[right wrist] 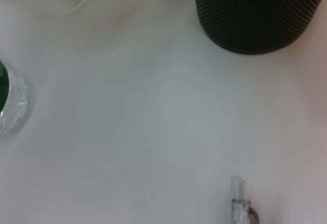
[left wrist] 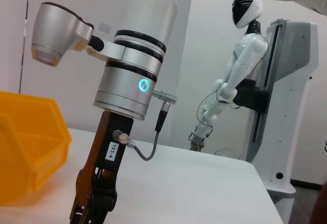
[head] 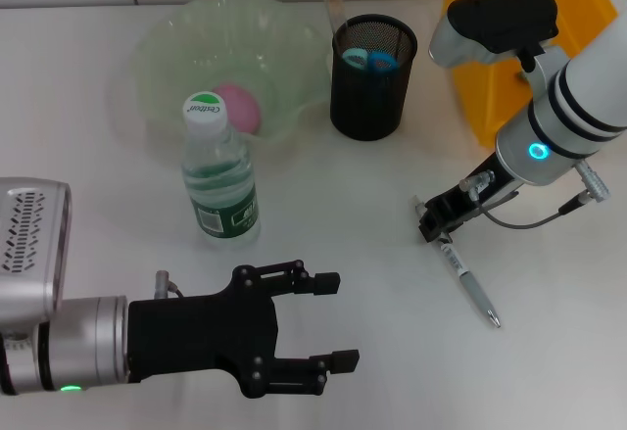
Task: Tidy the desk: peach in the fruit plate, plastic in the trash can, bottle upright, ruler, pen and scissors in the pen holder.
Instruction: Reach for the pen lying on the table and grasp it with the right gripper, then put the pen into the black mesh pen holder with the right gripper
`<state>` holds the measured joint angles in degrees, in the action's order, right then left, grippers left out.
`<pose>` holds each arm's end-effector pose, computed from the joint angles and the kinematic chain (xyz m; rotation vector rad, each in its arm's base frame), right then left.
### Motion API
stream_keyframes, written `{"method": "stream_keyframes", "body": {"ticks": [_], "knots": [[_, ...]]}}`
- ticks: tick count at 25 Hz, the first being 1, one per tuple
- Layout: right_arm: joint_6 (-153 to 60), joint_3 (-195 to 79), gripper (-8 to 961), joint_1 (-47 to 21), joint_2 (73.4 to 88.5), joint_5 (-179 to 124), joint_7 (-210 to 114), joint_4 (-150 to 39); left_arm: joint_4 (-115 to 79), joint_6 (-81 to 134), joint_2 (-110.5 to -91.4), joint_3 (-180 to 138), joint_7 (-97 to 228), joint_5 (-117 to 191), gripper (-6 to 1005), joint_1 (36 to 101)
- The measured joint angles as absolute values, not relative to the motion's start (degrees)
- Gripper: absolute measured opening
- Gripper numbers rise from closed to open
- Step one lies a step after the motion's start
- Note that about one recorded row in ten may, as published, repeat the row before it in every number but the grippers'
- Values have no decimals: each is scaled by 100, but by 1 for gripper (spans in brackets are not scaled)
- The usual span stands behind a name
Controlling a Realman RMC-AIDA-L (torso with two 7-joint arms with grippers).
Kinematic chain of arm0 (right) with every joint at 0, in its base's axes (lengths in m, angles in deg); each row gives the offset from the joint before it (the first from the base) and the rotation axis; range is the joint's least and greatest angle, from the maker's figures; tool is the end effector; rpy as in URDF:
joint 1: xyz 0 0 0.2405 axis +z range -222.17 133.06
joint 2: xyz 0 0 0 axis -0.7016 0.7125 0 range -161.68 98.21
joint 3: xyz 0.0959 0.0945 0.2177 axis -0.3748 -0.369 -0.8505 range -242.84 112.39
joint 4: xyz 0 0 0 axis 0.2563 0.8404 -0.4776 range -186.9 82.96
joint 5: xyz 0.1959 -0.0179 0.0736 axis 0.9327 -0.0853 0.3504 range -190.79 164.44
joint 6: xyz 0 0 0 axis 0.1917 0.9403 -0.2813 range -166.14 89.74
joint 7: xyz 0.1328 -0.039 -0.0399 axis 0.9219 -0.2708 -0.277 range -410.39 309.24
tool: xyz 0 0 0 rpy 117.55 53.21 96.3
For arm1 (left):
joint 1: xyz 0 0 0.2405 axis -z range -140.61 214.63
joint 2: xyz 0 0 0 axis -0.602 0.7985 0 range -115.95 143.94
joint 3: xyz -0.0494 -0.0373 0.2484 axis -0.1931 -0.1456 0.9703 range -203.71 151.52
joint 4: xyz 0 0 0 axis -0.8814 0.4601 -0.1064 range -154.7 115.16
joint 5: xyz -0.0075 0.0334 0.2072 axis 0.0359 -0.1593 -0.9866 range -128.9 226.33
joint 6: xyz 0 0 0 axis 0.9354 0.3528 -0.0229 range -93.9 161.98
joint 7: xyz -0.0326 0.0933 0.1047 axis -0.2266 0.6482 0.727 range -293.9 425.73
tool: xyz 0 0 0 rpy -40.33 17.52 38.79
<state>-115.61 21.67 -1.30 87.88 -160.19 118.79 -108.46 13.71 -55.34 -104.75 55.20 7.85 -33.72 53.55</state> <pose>0.1878 0.3692 -0.0605 -2.3686 1.3735 -0.5177 -0.2555 0.2350 -0.0685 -2.9300 -0.3027 -0.9428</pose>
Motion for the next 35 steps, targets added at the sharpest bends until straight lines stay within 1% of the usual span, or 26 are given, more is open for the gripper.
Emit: {"method": "stream_keyframes", "body": {"ticks": [6, 12, 21, 24, 27, 32, 35], "knots": [[-11561, 2168, 270, -119, 8789, -16019, 11849, -10799, 1371, -5534, -10475, 5520, 779, -3376, 783, 5366], [-11551, 2172, 166, -110, 8789, -16019, 11827, -10798, 1371, -5534, -10475, 5520, 775, -3375, 783, 5362], [-11617, 2108, 181, -367, 8771, -16006, 11807, -11442, 1372, -5534, -10475, 5520, 760, -3372, 783, 5350], [-11654, 2019, 186, -575, 8764, -15934, 11770, -11952, 1372, -5534, -10475, 5520, 756, -3371, 783, 5352], [-11661, 1597, 190, -922, 8761, -15493, 11416, -12693, 1372, -5534, -10474, 5520, 756, -3371, 783, 5353], [-11082, 837, 199, -1737, 8761, -14017, 10117, -13651, 1372, -5534, -10475, 5520, 756, -3372, 783, 5354], [-10353, 686, 204, -2186, 8762, -12881, 8874, -13717, 1372, -5536, -10474, 5520, 764, -3372, 783, 5359]]}}
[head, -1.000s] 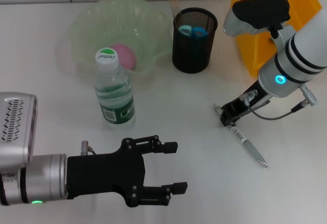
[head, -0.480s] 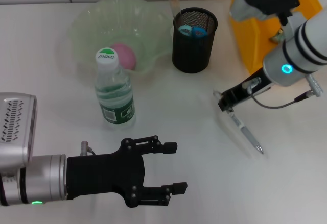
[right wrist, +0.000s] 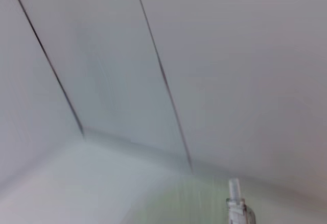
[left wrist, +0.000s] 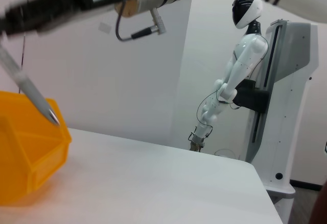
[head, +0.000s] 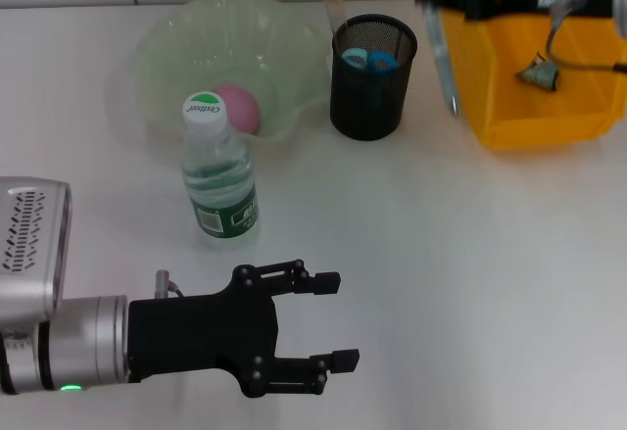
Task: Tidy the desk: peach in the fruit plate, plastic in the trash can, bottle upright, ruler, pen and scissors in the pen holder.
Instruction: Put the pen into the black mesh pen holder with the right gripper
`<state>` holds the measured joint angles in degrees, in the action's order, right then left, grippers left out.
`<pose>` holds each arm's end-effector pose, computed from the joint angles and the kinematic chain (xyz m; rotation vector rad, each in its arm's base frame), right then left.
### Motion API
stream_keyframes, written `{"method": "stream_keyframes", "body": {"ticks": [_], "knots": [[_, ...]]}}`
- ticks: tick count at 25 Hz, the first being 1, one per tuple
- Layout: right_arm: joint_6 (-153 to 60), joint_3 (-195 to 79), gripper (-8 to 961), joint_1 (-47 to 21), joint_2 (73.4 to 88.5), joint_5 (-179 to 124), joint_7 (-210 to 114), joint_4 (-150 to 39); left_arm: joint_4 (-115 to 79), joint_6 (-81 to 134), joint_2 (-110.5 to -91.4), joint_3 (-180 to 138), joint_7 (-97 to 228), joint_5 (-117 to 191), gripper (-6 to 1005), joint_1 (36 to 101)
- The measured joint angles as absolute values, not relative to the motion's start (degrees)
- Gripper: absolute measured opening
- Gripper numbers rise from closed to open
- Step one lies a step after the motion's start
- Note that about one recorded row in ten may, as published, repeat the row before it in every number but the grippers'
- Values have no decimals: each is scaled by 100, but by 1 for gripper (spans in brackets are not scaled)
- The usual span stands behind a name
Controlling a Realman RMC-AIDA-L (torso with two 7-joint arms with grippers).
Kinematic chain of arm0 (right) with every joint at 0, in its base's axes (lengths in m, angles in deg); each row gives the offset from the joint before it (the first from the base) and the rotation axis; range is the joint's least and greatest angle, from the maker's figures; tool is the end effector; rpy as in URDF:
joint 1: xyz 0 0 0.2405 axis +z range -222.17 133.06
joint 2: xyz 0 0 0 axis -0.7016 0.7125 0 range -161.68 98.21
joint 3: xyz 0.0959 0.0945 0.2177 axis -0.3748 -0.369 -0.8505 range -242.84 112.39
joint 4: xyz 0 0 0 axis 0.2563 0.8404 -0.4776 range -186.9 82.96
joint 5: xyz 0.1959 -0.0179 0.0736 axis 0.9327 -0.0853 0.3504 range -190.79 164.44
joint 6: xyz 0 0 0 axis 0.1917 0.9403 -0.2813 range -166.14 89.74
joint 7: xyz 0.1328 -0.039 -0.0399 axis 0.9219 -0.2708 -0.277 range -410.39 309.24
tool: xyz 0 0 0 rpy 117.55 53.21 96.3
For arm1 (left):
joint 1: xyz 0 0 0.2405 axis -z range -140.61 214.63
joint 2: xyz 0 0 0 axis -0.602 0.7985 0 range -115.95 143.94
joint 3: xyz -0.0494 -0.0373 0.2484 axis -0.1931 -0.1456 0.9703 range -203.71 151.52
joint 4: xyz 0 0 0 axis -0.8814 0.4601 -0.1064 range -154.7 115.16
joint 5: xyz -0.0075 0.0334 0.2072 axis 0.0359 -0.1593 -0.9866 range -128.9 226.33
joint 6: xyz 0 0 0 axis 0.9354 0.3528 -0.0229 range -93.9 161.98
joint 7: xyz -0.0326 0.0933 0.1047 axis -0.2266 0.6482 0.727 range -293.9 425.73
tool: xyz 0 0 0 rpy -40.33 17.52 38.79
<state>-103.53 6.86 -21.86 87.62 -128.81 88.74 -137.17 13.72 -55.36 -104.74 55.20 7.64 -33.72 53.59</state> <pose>0.1442 0.3725 0.0493 -2.4067 0.8877 0.5533 -0.2554 0.2352 -0.0684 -2.9309 -0.3067 -0.9434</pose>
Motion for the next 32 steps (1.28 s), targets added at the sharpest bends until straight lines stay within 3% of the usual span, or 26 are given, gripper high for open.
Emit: {"method": "stream_keyframes", "body": {"ticks": [5, 12, 19, 32], "knots": [[-9667, 355, 212, -2440, 8762, -10147, 5991, -12522, 1372, -5529, -10475, 5520, 764, -3372, 783, 5396], [-9854, -256, 223, -1614, 8746, -7293, 2355, -9509, 1372, -5519, -10483, 5520, 791, -3328, 783, 5415], [-9901, -752, 235, -855, 8743, -7075, 1496, -8185, 1376, -5500, -10484, 5536, 803, -3322, 783, 5437], [-9747, -596, 256, -194, 8768, -7118, 926, -7342, 1380, -5501, -10484, 5564, 809, -3319, 783, 5450]]}}
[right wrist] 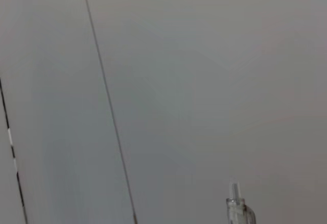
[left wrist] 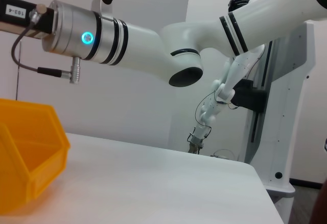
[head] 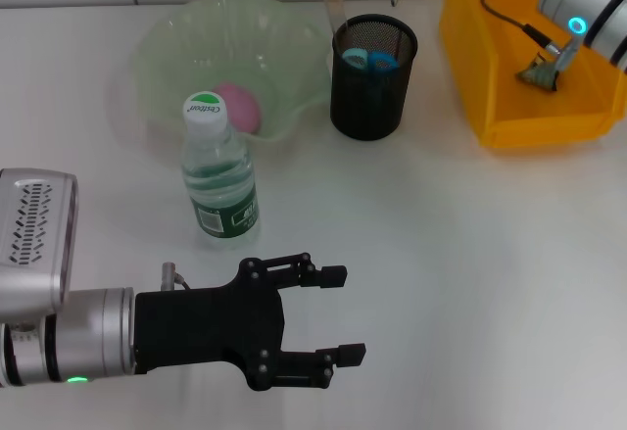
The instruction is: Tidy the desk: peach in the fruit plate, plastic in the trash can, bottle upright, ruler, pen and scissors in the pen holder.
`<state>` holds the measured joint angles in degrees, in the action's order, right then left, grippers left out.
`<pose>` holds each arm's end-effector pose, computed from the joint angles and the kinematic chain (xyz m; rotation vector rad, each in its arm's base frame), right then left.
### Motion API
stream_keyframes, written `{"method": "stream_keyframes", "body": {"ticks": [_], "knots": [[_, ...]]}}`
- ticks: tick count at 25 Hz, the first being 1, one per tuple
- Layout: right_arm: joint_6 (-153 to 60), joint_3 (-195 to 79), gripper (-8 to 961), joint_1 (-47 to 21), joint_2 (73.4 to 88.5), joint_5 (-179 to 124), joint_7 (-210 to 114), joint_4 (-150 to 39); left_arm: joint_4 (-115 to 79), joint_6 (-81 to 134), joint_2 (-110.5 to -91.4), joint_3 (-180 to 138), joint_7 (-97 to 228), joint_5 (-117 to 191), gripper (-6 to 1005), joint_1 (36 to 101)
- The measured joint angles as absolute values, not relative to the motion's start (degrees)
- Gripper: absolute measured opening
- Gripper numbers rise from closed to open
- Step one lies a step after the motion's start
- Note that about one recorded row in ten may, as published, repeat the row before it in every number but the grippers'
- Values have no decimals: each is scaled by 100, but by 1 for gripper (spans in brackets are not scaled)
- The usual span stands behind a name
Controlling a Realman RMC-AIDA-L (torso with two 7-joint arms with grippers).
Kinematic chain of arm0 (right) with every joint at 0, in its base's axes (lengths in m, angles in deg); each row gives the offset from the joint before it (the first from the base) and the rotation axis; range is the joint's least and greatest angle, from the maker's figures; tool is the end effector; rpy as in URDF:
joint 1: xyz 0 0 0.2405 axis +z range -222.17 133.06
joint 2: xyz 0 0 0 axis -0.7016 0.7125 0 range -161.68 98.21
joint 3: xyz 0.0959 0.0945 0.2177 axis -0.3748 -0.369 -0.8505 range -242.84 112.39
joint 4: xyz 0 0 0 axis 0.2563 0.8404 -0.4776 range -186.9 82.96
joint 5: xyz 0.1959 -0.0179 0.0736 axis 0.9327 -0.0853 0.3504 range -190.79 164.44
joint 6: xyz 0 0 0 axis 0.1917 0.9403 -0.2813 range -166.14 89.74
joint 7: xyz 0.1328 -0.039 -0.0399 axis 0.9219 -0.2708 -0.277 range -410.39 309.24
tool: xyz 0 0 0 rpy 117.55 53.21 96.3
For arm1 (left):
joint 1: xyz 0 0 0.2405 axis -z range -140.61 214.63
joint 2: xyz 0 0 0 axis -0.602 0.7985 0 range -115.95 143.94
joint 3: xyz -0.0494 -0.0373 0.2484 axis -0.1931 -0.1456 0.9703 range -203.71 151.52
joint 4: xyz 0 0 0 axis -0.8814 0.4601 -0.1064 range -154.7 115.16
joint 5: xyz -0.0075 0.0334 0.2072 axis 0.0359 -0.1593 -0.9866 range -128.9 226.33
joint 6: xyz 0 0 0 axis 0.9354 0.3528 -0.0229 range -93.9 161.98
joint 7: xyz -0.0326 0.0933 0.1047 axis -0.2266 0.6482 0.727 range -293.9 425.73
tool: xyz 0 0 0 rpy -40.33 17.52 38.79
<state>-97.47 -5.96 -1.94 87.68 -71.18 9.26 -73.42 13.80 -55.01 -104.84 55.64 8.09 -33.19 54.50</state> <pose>0.1834 0.4343 -0.0084 -2.1204 0.5712 1.0742 -0.2504 0.2397 -0.0695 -2.9328 -0.2724 -0.9479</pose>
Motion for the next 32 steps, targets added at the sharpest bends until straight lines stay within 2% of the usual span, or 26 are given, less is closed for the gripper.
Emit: {"method": "stream_keyframes", "body": {"ticks": [13, 24, 28, 31, 32], "knots": [[-9232, -23, 277, -85, 8797, -7112, 559, -7134, 1374, -5473, -10484, 5565, 809, -3326, 783, 5450], [-9433, 36, 295, -411, 8797, -7089, 555, -7185, 1371, -5450, -10483, 5564, 824, -3322, 783, 5429], [-10288, -5, 473, -903, 8772, -7084, 712, -7508, 1372, -5466, -10483, 5533, 854, -3316, 783, 5383], [-11083, 6, 607, -1577, 8735, -7170, 1304, -8222, 1371, -5515, -10484, 5522, 856, -3305, 783, 5368], [-11707, -38, 651, -2081, 8692, -7403, 1620, -8711, 1372, -5532, -10483, 5520, 857, -3296, 783, 5359]]}}
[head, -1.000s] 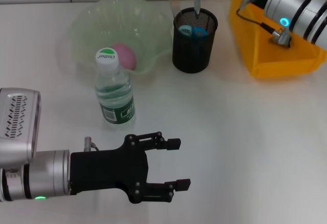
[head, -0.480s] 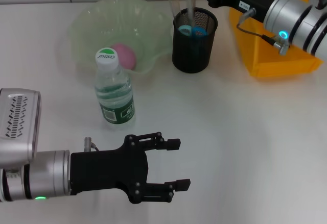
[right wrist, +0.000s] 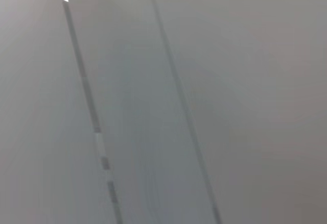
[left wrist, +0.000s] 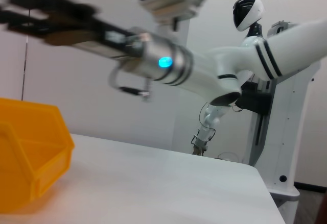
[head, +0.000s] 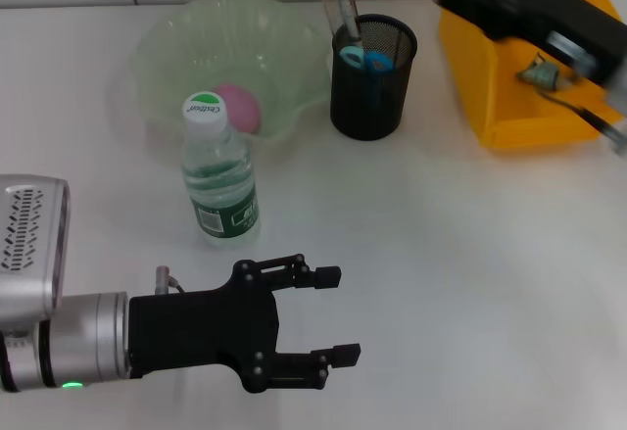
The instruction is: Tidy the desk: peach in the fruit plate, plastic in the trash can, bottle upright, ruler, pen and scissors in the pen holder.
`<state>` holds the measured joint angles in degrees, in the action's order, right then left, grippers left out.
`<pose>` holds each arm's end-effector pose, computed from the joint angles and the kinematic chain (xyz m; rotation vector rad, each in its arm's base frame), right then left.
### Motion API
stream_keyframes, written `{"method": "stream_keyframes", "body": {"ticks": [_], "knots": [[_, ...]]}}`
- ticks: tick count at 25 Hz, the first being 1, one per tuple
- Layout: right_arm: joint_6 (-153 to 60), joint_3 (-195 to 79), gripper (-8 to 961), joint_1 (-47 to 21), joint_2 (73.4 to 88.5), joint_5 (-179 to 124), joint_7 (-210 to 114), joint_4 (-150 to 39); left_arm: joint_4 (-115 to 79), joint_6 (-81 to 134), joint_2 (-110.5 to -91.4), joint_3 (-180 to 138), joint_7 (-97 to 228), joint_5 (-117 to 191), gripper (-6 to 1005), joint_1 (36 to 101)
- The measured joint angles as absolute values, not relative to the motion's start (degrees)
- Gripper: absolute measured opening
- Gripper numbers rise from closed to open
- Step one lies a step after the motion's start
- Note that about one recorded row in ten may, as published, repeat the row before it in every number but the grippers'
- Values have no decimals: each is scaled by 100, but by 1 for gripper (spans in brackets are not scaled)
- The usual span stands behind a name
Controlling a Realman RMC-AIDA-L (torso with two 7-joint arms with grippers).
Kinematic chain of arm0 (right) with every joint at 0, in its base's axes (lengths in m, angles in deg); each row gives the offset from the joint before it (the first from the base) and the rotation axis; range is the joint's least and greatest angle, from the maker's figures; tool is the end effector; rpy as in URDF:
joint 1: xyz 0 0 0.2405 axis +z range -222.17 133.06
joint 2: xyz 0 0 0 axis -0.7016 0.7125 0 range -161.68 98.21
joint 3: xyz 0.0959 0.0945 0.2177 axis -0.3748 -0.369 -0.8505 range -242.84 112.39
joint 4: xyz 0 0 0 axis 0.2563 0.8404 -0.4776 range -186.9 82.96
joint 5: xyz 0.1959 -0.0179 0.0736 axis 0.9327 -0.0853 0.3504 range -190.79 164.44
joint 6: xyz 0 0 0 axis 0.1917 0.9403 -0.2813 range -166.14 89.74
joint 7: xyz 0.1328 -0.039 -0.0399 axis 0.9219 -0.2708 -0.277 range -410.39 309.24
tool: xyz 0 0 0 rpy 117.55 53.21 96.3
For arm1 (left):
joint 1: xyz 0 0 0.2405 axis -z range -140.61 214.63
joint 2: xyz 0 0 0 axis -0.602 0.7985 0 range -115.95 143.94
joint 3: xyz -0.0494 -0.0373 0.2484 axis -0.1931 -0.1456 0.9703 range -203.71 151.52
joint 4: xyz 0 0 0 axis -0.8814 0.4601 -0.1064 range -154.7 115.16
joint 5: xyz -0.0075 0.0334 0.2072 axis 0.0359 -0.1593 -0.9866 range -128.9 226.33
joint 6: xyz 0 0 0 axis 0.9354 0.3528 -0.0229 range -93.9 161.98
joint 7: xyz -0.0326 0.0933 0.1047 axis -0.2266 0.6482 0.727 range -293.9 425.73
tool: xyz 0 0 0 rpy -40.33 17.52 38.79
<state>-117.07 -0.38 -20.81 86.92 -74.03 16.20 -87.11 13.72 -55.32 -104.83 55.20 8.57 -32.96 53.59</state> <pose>0.2254 0.3476 0.0175 -2.2423 0.4889 1.2502 -0.2539 0.2364 -0.0680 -2.9156 -0.2855 -0.9559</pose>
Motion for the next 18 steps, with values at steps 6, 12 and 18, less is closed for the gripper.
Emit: {"method": "stream_keyframes", "body": {"ticks": [6, 12, 18], "knots": [[-13291, -592, 805, -3065, 8526, -8661, 1779, -9366, 1372, -5541, -10484, 5525, 859, -3293, 783, 5356], [-14534, -1714, 838, -3344, 8593, -11102, 1501, -9365, 1372, -5504, -10483, 5517, 857, -3293, 783, 5404], [-14472, -1792, 838, -3401, 8732, -11918, 1390, -9316, 1374, -5415, -10476, 5508, 861, -3294, 783, 5451]]}}
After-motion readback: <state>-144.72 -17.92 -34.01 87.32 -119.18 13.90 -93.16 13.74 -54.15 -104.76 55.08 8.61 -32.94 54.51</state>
